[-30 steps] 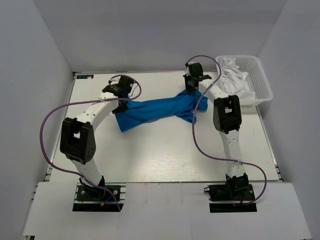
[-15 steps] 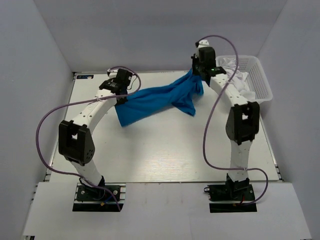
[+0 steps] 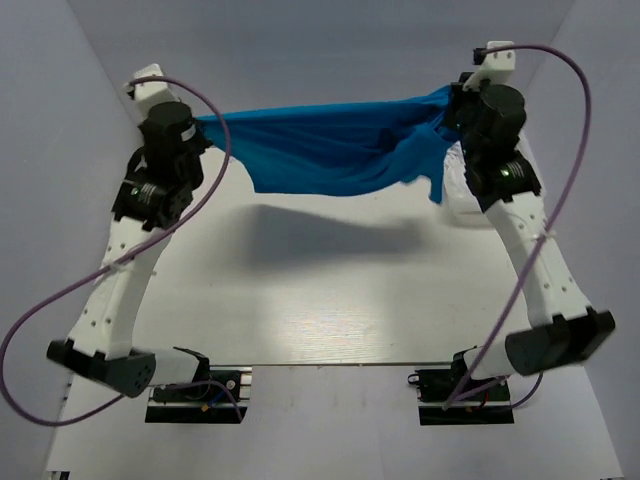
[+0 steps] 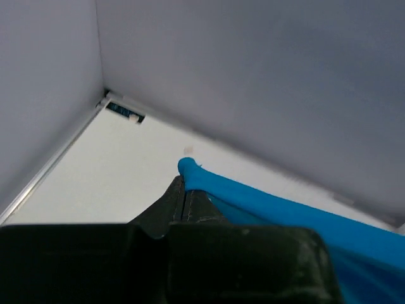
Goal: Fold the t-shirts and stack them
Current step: Flatten out the tshirt
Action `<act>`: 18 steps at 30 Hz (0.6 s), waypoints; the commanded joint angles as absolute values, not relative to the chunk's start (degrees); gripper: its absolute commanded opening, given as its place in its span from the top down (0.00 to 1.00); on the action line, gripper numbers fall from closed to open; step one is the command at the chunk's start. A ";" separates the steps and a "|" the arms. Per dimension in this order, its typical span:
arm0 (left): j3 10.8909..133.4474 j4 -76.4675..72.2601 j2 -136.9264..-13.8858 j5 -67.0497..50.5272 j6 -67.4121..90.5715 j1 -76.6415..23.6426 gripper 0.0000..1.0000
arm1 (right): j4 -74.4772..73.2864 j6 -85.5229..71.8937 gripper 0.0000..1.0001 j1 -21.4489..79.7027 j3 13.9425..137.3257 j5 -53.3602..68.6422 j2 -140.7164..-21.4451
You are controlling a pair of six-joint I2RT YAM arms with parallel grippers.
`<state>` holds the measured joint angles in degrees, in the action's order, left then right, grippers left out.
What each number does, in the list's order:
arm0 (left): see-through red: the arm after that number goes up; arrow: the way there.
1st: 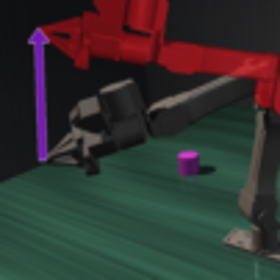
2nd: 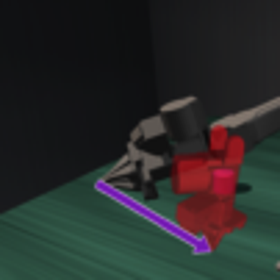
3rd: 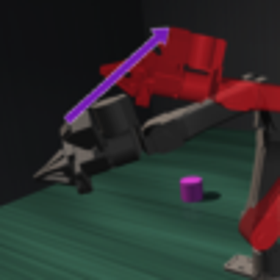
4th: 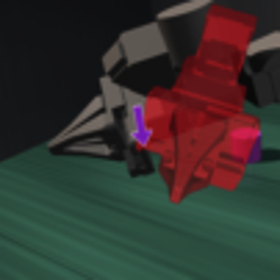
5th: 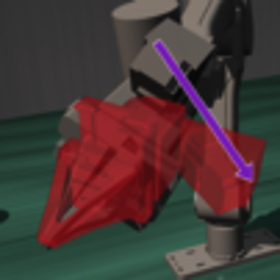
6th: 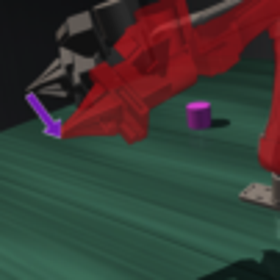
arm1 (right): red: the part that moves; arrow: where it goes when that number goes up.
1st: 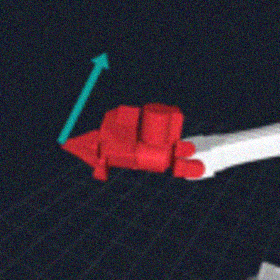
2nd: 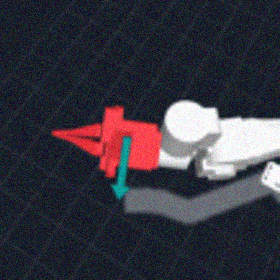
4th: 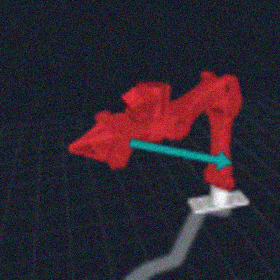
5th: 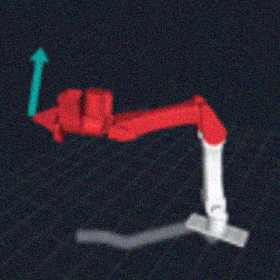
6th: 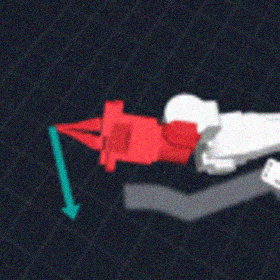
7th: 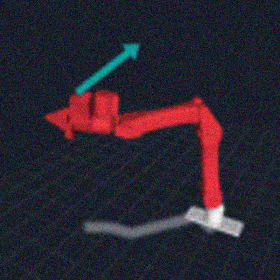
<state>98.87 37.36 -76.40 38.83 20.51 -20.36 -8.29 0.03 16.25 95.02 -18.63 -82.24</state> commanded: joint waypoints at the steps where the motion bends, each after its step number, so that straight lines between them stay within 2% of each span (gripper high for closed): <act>1: 100.63 32.70 -69.72 43.15 16.96 -19.86 1.00 | -3.69 4.48 1.00 15.73 91.94 -23.73 -73.60; 6: 100.63 30.94 -61.98 41.40 14.16 -19.86 1.00 | -4.30 3.87 1.00 15.65 84.83 -22.94 -58.75; 8: 101.16 31.55 -59.69 40.00 14.15 -20.39 1.00 | -4.92 1.51 1.00 15.82 82.37 -18.67 -53.13; 12: 98.53 32.08 -53.63 34.38 15.20 -20.39 1.00 | -9.57 -3.16 1.00 15.91 78.76 -12.75 -47.56; 18: 96.06 34.62 -53.87 29.44 17.58 -20.39 1.00 | -12.03 -8.52 1.00 15.91 73.75 -7.66 -44.12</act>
<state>97.43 33.04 -51.94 28.88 16.93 -21.19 -9.69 -5.98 16.91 76.27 -7.68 -43.66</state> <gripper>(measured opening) 0.022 0.030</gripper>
